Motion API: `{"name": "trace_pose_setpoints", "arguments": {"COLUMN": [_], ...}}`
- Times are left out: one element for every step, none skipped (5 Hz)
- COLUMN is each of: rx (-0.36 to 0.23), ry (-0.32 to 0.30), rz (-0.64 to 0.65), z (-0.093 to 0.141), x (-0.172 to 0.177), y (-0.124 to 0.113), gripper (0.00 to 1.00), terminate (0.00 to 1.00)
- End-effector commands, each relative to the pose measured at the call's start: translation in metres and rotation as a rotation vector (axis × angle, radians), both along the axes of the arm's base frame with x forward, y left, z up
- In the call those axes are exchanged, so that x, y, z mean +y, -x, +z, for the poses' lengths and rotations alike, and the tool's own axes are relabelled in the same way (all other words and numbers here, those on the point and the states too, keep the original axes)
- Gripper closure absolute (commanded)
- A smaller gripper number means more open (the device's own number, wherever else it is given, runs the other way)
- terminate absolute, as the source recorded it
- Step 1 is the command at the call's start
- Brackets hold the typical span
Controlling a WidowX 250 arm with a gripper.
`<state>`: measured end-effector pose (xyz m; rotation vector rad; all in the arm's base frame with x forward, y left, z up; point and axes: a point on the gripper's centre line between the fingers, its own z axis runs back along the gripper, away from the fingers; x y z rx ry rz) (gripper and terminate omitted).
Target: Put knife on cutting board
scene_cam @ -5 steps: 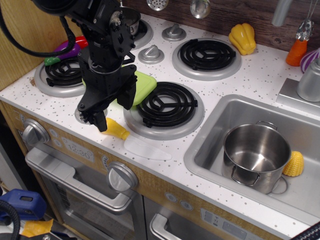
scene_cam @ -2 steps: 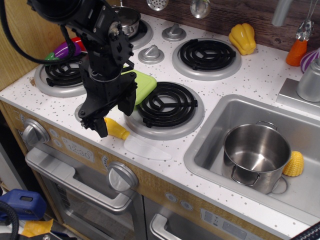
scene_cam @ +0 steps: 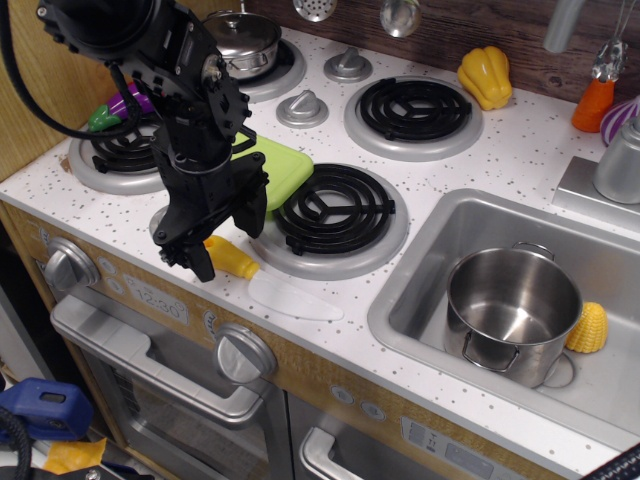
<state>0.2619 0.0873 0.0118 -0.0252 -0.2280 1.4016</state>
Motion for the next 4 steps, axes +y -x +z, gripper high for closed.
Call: {"name": "trace_pose_setpoints", "arguments": {"rx": [-0.025, -0.020, -0.029, -0.023], "ry": [0.020, 0.038, 0.050, 0.054], "rz": [0.017, 0.033, 0.045, 0.047], "z": [-0.0034, -0.0069, -0.0117, -0.0057], "x": [0.0054, 0.0053, 0.0051, 0.0058], "y": [-0.0003, -0.0006, -0.0003, 0.0000], "gripper": [0.00, 0.00, 1.00, 1.00], "terminate": [0.00, 0.00, 0.00, 0.00]}}
